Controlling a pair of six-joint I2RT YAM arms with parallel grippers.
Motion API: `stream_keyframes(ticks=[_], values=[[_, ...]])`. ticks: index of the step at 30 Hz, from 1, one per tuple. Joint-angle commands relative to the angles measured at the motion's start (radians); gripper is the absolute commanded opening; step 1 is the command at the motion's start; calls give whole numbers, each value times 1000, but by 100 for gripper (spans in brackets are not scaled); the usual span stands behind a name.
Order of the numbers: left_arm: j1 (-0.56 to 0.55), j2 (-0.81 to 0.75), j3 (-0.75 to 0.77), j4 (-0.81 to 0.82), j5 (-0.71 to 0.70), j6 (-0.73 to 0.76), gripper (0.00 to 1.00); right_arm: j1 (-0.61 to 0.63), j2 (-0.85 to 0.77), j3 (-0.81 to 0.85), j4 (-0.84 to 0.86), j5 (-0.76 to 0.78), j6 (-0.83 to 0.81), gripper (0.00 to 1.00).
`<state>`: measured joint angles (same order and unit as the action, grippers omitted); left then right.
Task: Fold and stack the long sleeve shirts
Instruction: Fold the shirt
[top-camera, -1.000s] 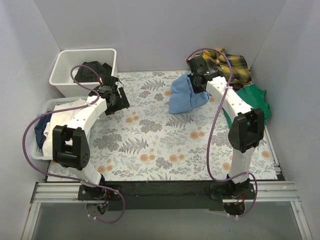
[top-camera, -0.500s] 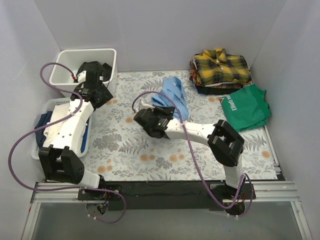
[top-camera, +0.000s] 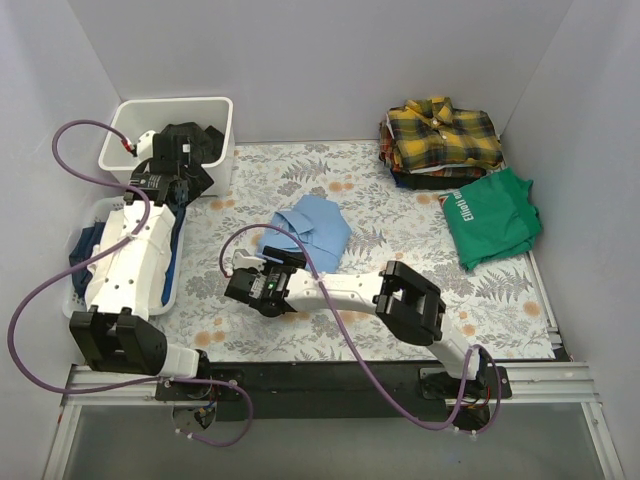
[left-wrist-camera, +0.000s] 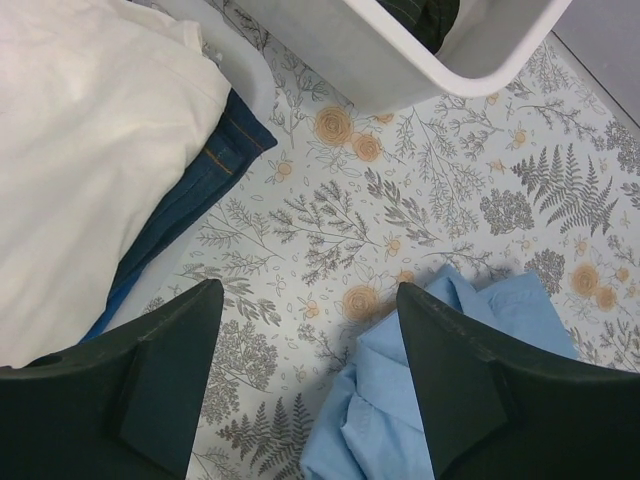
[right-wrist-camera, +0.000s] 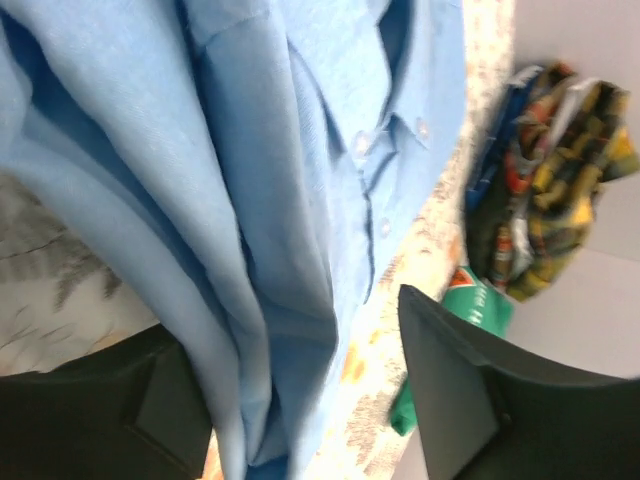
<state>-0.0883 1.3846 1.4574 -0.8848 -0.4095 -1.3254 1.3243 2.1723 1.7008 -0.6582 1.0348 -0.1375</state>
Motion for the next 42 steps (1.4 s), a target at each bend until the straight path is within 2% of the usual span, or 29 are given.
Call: stream_keyframes(ticks=[1,8,11,14,16,19,21,23,26,30,31,35,38,42], values=[[16,36,61,10,90,55,70,21,-91,89,-184,-202,189,76],[16,91,17,56,262,83,71,20,-297,2,-199,-315,257,78],[18,97,-28,79,291,87,70,16,-382,-45,-152,-398,228,77],[16,87,-69,127,388,129,70,-5,-452,-102,-94,-436,228,77],[15,87,-86,141,516,158,68,-97,-471,-115,-86,-530,259,76],[-8,77,-135,144,583,170,67,-290,-476,-142,-83,-698,314,74],[-25,59,-196,141,595,176,67,-394,-457,-154,-57,-774,296,74],[-47,27,-239,130,630,177,67,-437,-412,-138,-44,-783,267,74],[-83,-1,-299,87,656,157,67,-508,-312,-38,-35,-817,239,73],[-134,-32,-365,50,649,112,67,-631,-149,156,-27,-979,230,73],[-146,-39,-374,49,647,104,67,-648,-114,251,-29,-1019,223,71],[-175,-59,-385,60,705,91,67,-698,24,374,-46,-1153,226,69],[-235,-27,-393,72,738,107,67,-728,67,376,-38,-1222,248,66],[-312,51,-458,73,681,100,66,-737,99,385,-5,-1208,274,64]])
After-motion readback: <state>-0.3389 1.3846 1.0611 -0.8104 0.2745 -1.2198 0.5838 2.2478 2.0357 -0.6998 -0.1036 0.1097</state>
